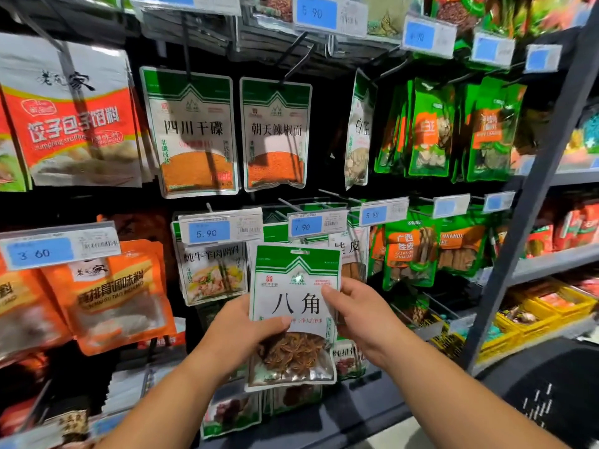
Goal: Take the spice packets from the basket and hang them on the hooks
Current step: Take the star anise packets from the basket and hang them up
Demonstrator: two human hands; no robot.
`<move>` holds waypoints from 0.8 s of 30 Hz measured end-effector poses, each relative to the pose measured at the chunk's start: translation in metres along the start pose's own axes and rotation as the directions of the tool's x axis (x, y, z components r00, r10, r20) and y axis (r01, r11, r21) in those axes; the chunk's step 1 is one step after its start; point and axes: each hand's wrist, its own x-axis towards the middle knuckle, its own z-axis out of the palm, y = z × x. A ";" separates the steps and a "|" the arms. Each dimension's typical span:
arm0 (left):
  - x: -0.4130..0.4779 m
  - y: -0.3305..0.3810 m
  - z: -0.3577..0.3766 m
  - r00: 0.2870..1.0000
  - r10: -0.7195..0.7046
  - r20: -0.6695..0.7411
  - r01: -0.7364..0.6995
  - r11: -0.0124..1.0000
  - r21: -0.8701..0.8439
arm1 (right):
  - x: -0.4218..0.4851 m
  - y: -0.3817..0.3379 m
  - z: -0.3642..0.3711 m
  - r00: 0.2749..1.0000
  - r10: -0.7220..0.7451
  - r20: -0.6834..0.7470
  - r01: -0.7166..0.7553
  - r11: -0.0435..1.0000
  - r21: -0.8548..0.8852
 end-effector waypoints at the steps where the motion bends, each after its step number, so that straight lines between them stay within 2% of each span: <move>1: 0.002 -0.001 0.002 1.000 -0.007 -0.015 0.007 1.000 -0.004 | 0.003 0.000 -0.003 1.000 0.008 -0.025 -0.008 1.000 0.007; 5: 0.013 -0.003 0.006 0.999 -0.003 -0.048 0.001 0.999 -0.035 | 0.012 -0.008 -0.008 0.997 -0.009 -0.078 0.007 1.000 -0.030; 11: 0.027 -0.004 0.012 0.990 0.038 -0.136 -0.050 0.995 -0.084 | 0.024 -0.020 -0.003 0.990 -0.053 -0.127 0.054 0.999 0.006; 19: 0.034 -0.008 0.021 0.988 0.015 -0.154 -0.029 0.996 -0.089 | 0.039 -0.011 -0.004 0.982 -0.023 -0.187 0.031 0.999 0.039; 24: 0.037 -0.008 0.026 0.988 0.013 -0.156 -0.023 0.998 -0.064 | 0.039 -0.010 -0.006 0.974 -0.031 -0.225 0.030 1.000 -0.008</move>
